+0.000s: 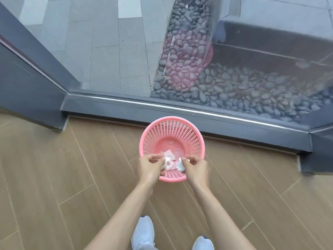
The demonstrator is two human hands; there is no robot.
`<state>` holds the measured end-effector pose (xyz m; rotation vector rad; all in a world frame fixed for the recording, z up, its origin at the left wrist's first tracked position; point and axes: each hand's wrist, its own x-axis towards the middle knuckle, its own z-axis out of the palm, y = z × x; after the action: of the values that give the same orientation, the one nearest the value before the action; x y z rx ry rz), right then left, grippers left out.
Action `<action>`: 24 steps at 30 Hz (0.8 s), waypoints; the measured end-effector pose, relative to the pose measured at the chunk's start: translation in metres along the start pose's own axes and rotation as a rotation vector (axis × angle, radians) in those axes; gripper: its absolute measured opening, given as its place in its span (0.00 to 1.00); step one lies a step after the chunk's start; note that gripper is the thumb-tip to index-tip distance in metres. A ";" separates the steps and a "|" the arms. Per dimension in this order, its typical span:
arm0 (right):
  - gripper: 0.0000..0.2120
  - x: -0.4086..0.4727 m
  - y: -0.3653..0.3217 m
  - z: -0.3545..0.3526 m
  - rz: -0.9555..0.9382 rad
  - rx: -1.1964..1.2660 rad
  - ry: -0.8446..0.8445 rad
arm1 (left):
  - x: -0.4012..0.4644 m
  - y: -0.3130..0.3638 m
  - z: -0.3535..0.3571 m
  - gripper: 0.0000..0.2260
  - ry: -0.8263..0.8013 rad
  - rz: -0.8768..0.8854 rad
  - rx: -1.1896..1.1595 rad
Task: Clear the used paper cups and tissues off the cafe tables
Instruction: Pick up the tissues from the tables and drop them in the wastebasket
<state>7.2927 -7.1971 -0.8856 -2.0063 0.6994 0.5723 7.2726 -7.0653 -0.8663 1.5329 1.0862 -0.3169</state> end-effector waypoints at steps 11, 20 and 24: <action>0.12 -0.006 -0.027 -0.010 0.012 -0.029 -0.027 | -0.006 0.023 -0.014 0.08 -0.030 -0.007 0.046; 0.13 -0.074 -0.105 -0.070 -0.018 0.009 -0.040 | -0.092 0.110 -0.047 0.09 -0.024 0.095 -0.045; 0.11 -0.121 -0.158 -0.112 -0.062 0.182 -0.073 | -0.149 0.160 -0.071 0.09 -0.039 0.135 -0.110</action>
<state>7.3234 -7.1962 -0.6590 -1.8222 0.6200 0.5236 7.2907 -7.0534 -0.6370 1.4874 0.9494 -0.1903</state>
